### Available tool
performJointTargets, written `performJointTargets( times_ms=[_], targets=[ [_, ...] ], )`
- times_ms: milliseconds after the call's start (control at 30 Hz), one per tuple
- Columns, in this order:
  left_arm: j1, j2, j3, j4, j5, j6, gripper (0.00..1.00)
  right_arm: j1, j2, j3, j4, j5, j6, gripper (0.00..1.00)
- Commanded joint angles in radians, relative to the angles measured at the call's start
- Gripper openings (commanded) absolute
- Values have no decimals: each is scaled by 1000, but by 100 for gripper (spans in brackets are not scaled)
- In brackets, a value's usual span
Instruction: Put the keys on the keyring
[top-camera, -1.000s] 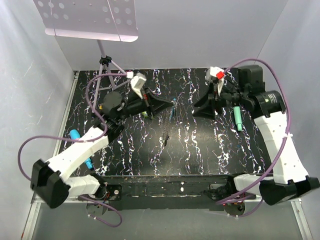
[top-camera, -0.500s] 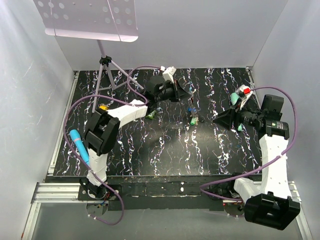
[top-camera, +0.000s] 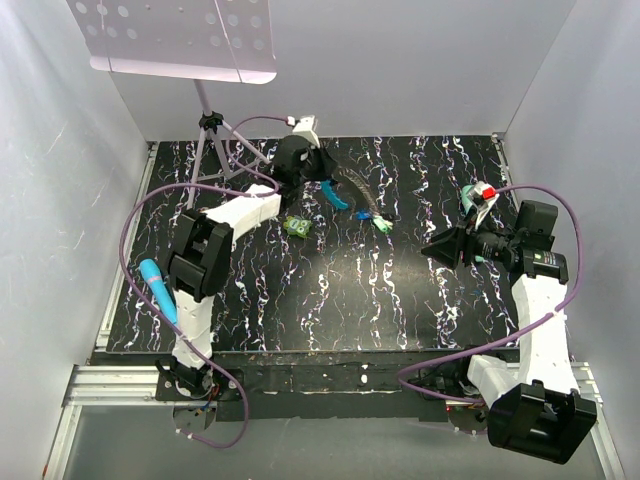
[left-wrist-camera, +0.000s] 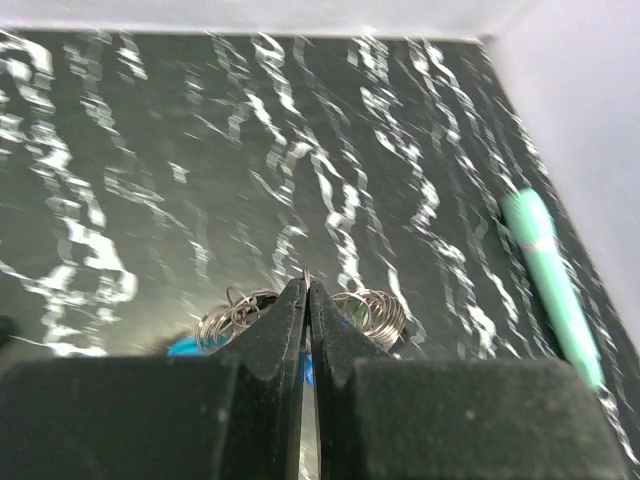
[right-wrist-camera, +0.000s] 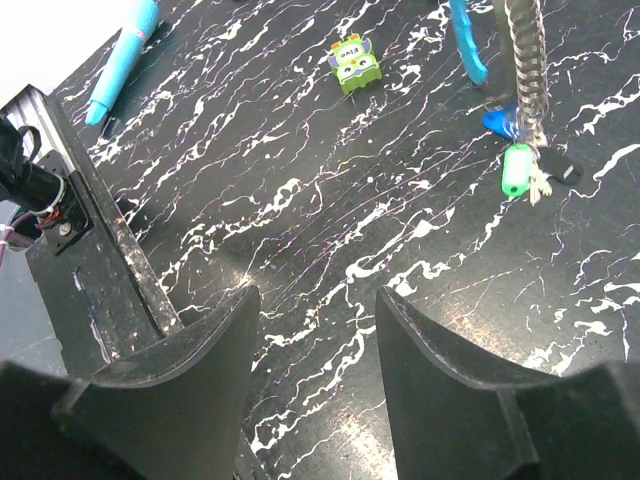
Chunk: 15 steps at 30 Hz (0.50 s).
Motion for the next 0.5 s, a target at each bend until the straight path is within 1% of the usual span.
performJointTargets(
  times_ms=[0,100,133,200,233,300,467],
  targets=[
    [62,30,137,-67,-135,61,0,-5,-12,-10,58,-35,6,58],
    [76,79,243,-148,-171,69,1,-5,-11,-15,60,-39,5,58],
    [79,105,295,-194,-176,64,9,-5,-11,-18,61,-41,3,58],
    [81,122,362,-277,-173,74,18,-5,-14,-21,60,-44,-2,58],
    [81,112,361,-277,-173,77,27,-5,-16,-22,58,-41,-6,58],
    [81,61,291,-247,-184,69,42,-5,-20,-29,55,-39,-12,58],
    [81,-143,89,-155,-138,89,52,-6,-26,-30,50,-33,-18,58]
  ],
)
